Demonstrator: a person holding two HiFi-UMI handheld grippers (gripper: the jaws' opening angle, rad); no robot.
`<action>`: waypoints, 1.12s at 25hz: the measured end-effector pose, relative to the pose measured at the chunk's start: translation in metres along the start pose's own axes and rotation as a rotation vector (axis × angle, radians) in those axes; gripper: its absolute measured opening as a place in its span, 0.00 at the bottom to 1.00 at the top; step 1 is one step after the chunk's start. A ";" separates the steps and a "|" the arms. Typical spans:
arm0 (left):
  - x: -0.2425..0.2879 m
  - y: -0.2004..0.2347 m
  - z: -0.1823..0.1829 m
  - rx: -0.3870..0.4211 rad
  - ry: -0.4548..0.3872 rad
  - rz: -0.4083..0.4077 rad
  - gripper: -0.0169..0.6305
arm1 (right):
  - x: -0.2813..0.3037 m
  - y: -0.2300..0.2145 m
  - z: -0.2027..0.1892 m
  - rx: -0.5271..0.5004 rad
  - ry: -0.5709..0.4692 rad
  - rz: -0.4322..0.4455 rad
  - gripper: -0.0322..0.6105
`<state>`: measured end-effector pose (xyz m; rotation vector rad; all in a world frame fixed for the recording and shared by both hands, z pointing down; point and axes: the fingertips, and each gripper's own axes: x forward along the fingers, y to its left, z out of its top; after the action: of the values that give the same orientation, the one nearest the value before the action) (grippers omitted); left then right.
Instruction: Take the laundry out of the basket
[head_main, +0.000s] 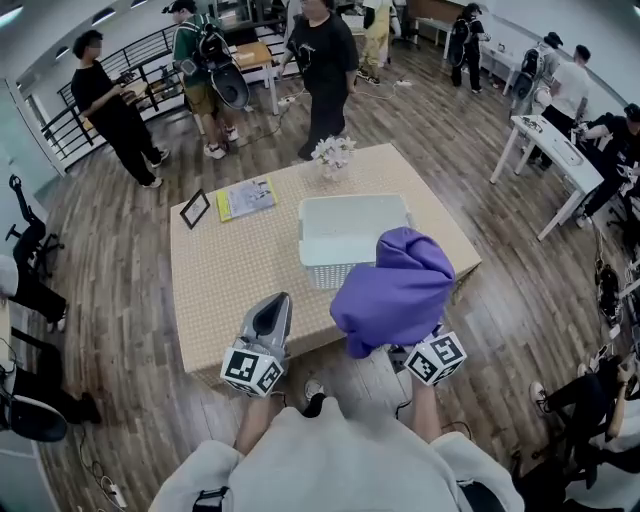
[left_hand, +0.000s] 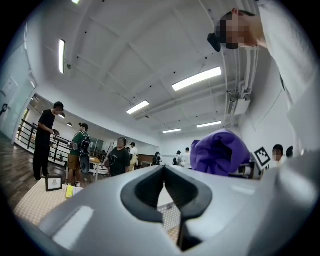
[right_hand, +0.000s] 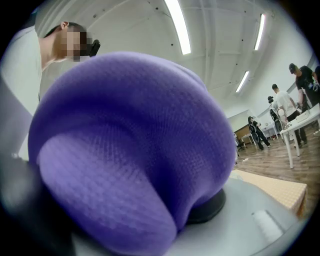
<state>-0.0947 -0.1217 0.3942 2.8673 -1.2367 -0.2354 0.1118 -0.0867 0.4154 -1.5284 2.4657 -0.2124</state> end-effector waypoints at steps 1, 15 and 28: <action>-0.009 -0.015 -0.003 -0.003 0.013 0.000 0.04 | -0.018 0.002 -0.010 0.010 0.022 -0.005 0.45; -0.096 -0.135 -0.022 -0.007 0.073 0.029 0.04 | -0.161 0.037 -0.046 0.115 0.077 -0.013 0.45; -0.116 -0.110 0.006 0.004 0.022 0.004 0.04 | -0.129 0.077 -0.013 0.051 0.028 0.004 0.45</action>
<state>-0.0945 0.0385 0.3964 2.8625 -1.2402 -0.2004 0.0968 0.0633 0.4247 -1.5097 2.4648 -0.2953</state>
